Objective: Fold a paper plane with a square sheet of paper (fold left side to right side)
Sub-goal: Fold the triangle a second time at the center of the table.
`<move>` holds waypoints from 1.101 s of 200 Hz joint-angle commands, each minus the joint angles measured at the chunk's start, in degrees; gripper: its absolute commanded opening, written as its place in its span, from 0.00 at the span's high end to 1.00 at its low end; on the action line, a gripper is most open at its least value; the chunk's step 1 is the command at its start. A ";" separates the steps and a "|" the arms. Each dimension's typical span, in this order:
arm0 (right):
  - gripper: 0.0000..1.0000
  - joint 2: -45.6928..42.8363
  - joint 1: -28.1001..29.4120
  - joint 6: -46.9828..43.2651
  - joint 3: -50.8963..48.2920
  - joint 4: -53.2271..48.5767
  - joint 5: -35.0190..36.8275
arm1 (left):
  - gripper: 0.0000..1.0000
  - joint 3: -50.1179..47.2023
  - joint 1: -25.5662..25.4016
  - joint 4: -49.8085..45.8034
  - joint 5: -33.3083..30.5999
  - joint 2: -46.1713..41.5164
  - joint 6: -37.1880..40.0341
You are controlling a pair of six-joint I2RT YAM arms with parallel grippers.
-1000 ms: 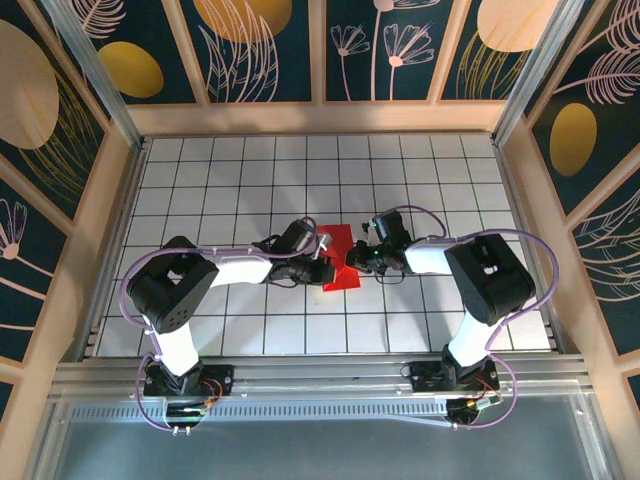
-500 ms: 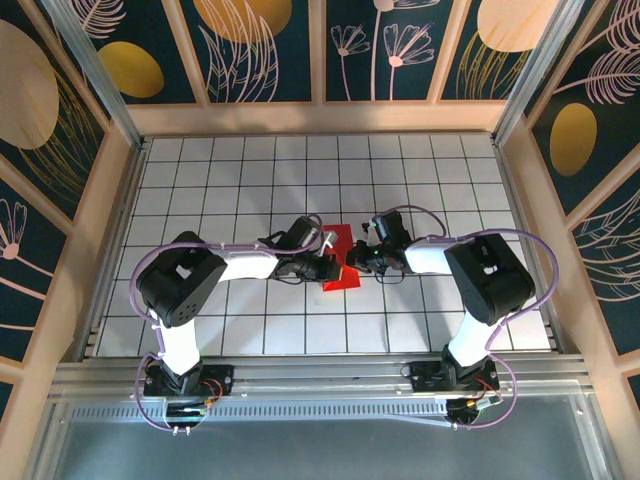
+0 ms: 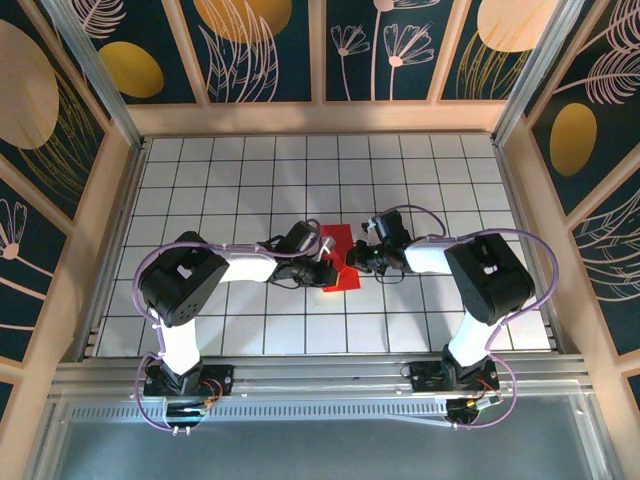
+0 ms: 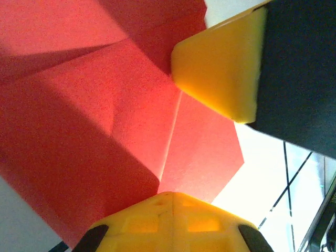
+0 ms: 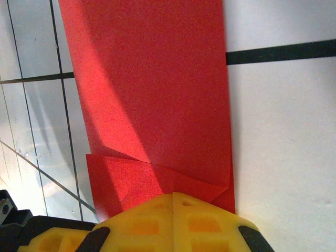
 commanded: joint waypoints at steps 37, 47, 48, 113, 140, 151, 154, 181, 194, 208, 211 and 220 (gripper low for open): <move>1.00 3.04 0.15 -1.82 0.17 -6.82 5.55 | 1.00 -3.19 -0.05 2.02 2.25 -0.29 -0.87; 1.00 3.25 0.07 -1.91 0.27 -7.03 5.68 | 1.00 -3.70 -0.05 2.63 2.89 -0.58 -1.22; 1.00 3.22 0.12 -1.96 0.28 -7.06 5.71 | 1.00 -3.76 -0.05 2.71 2.93 -0.55 -1.23; 1.00 3.61 0.08 -1.76 0.10 -6.85 5.42 | 1.00 -5.46 -0.21 4.26 4.06 -2.19 -2.49; 1.00 3.55 0.08 -1.74 -0.09 -6.61 5.22 | 1.00 -5.89 -0.31 4.63 4.57 -2.70 -2.87; 1.00 3.57 0.14 -1.74 -0.09 -6.58 5.16 | 1.00 -6.06 -0.33 4.64 4.68 -2.80 -3.03; 1.00 3.55 0.21 -1.74 -0.19 -6.56 5.12 | 1.00 -6.06 -0.38 4.63 4.73 -2.88 -2.99; 1.00 3.56 0.24 -1.74 -0.09 -6.56 5.07 | 1.00 -6.59 -0.57 4.63 4.73 -2.98 -3.11; 1.00 3.64 0.21 -1.74 -0.16 -6.56 5.12 | 1.00 -6.86 -0.70 4.72 4.82 -3.06 -3.18; 1.00 3.73 0.19 -1.78 -0.17 -6.56 5.03 | 1.00 -7.15 -0.81 4.72 4.71 -2.99 -3.17; 1.00 3.80 0.16 -1.75 -0.16 -6.56 4.98 | 1.00 -7.22 -0.83 4.72 4.73 -3.04 -3.17; 1.00 3.76 0.23 -1.74 -0.17 -6.61 5.02 | 1.00 -7.40 -0.83 4.70 4.59 -3.04 -3.21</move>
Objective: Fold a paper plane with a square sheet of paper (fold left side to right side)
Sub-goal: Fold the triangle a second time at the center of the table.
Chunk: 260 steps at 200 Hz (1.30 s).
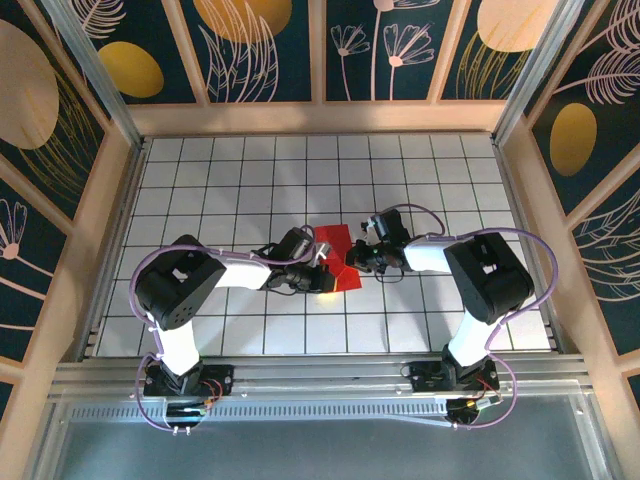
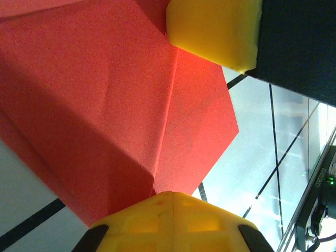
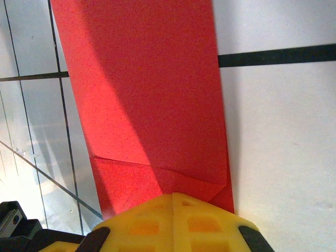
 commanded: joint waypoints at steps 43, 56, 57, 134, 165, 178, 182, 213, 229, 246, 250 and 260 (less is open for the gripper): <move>1.00 3.29 0.16 -0.77 -1.05 -5.37 5.07 | 1.00 -2.15 -0.92 -2.00 1.15 -1.48 -0.65; 1.00 3.28 0.17 -0.76 -1.09 -5.43 5.16 | 1.00 -2.38 -1.01 -2.20 1.03 -1.56 -0.66; 1.00 3.26 0.16 -0.76 -1.06 -5.43 5.16 | 1.00 -2.43 -1.01 -2.20 0.94 -1.55 -0.61; 1.00 3.42 0.17 -0.94 -0.86 -5.93 5.16 | 1.00 -4.05 -1.28 -3.68 -0.66 -2.56 -0.22; 1.00 3.41 0.16 -1.02 -0.86 -5.95 4.99 | 1.00 -5.24 -1.30 -3.12 -1.00 -4.20 -0.85; 1.00 3.29 0.16 -1.06 -0.86 -5.85 4.82 | 1.00 -5.52 -1.23 -2.13 -0.74 -6.07 -1.57; 1.00 3.29 0.20 -1.02 -0.89 -5.86 4.81 | 1.00 -5.33 -1.15 -2.17 -0.73 -6.43 -1.63; 1.00 3.15 0.28 -1.06 -0.83 -5.77 4.81 | 1.00 -3.01 0.67 -2.09 0.46 -10.65 -2.07; 1.00 3.37 0.36 -0.94 -0.82 -5.69 4.72 | 1.00 -0.47 1.14 -3.29 0.93 -9.90 -0.87; 1.00 3.60 0.44 -0.84 -0.70 -5.57 4.72 | 1.00 2.41 1.12 -4.51 1.55 -7.25 0.52; 1.00 3.59 0.53 -0.84 -0.70 -5.55 4.63 | 1.00 3.00 1.10 -4.75 1.57 -7.15 0.82; 1.00 3.73 0.60 -0.85 -0.65 -5.51 4.64 | 1.00 4.25 1.12 -5.32 1.52 -4.22 1.63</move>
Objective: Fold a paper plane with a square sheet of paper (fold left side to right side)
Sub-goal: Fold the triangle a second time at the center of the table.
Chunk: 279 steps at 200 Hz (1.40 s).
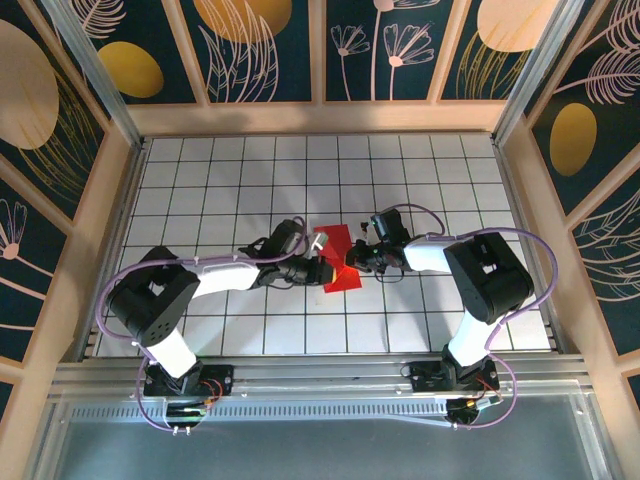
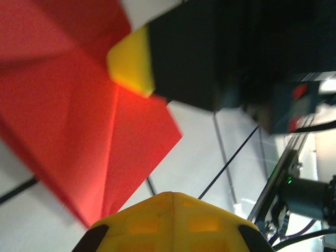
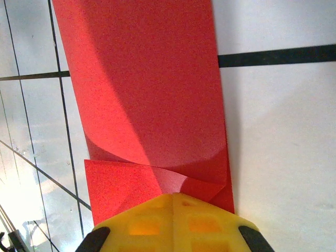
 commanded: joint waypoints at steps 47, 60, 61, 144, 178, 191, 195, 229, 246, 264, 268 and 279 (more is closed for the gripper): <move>1.00 3.75 0.74 -0.73 -0.56 -5.30 4.64 | 1.00 4.92 0.29 -4.27 -2.69 8.52 4.04; 1.00 3.79 0.81 -0.70 -0.38 -5.44 4.57 | 1.00 4.34 0.31 -4.05 -3.63 8.87 3.79; 1.00 3.77 0.82 -0.69 -0.38 -5.40 4.52 | 1.00 4.25 0.30 -4.03 -3.70 8.88 3.73; 1.00 2.51 0.92 -1.57 1.09 -6.72 4.35 | 1.00 -0.64 0.29 -2.09 -6.51 7.87 1.40; 1.00 -0.92 1.17 -0.78 2.13 -5.10 1.81 | 1.00 -2.37 0.29 -2.25 -7.62 7.25 1.39; 1.00 -3.38 1.47 0.17 2.09 -3.36 1.14 | 1.00 -2.84 0.26 -2.38 -7.93 7.11 1.36; 1.00 -3.98 1.60 0.42 2.08 -2.96 1.06 | 1.00 -2.90 0.20 -2.48 -8.10 7.14 1.41; 1.00 -6.86 2.84 0.84 1.82 -3.34 1.29 | 1.00 -2.95 0.20 -3.04 -8.77 7.03 1.81; 1.00 -6.93 4.30 1.36 1.29 -3.27 1.31 | 1.00 -2.93 0.19 -3.12 -9.03 6.96 1.80; 1.00 -6.51 5.33 2.25 0.70 -2.41 1.50 | 1.00 -2.94 0.15 -3.21 -9.29 6.82 1.89; 1.00 -6.40 5.45 2.50 0.53 -2.06 1.49 | 1.00 -2.94 0.11 -3.23 -9.42 6.86 1.90; 1.00 -5.88 6.08 3.19 0.17 -1.09 1.40 | 1.00 -2.76 0.11 -3.39 -9.47 6.96 1.96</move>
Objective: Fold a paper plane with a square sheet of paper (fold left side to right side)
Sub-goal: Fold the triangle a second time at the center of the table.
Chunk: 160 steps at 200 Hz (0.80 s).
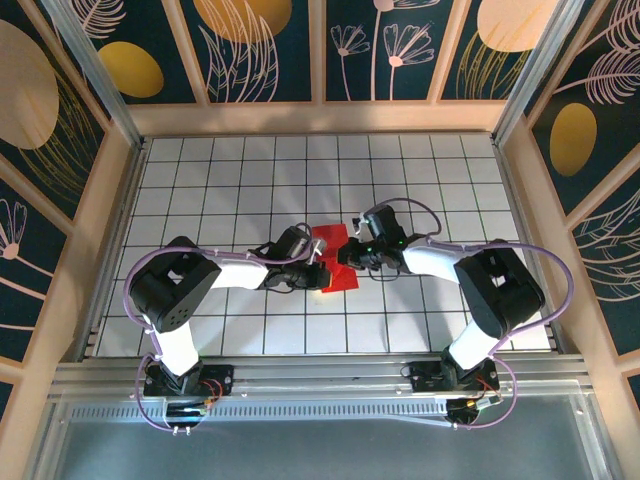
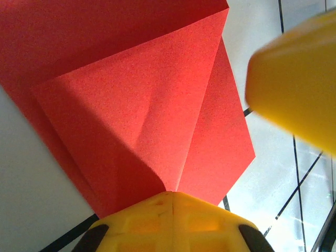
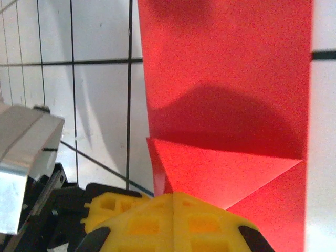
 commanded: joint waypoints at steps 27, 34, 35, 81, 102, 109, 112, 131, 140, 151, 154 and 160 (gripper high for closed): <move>1.00 2.04 2.43 2.85 -1.12 2.83 0.42 | 1.00 -1.24 -0.08 -4.90 -2.98 0.62 0.22; 1.00 2.43 2.64 2.95 -1.07 2.93 0.42 | 1.00 -1.09 -0.17 -4.97 -2.98 0.62 0.20; 1.00 2.50 2.69 2.95 -1.07 2.93 0.42 | 1.00 -1.07 -0.17 -4.98 -2.98 0.67 0.20; 1.00 4.68 3.27 4.49 -1.88 3.89 0.50 | 1.00 -0.94 -0.52 -5.34 -3.84 0.80 0.13; 1.00 5.55 3.27 5.16 -2.49 4.56 0.35 | 1.00 -0.78 -0.70 -5.59 -4.01 0.97 0.11; 1.00 5.93 3.26 5.34 -2.56 4.60 0.17 | 1.00 -0.70 -0.74 -5.73 -4.14 0.99 0.19; 1.00 6.06 3.34 5.37 -2.64 4.64 0.11 | 1.00 -0.63 -0.76 -5.81 -4.19 0.96 0.15; 1.00 6.60 3.35 5.32 -3.22 4.78 0.62 | 1.00 -0.60 -0.79 -6.45 -4.80 0.97 0.07; 1.00 6.77 3.31 5.02 -3.45 4.53 1.30 | 1.00 -0.54 -0.79 -6.65 -4.96 0.98 0.02; 1.00 7.12 3.10 4.29 -3.45 3.81 2.19 | 1.00 -0.59 -0.79 -6.90 -5.17 0.92 -0.15; 1.00 7.22 3.04 4.14 -3.38 3.55 2.44 | 1.00 -0.56 -0.79 -6.96 -5.22 0.97 -0.11; 1.00 7.42 2.86 3.65 -3.23 2.94 3.05 | 1.00 -0.52 -0.79 -7.20 -5.32 0.98 -0.07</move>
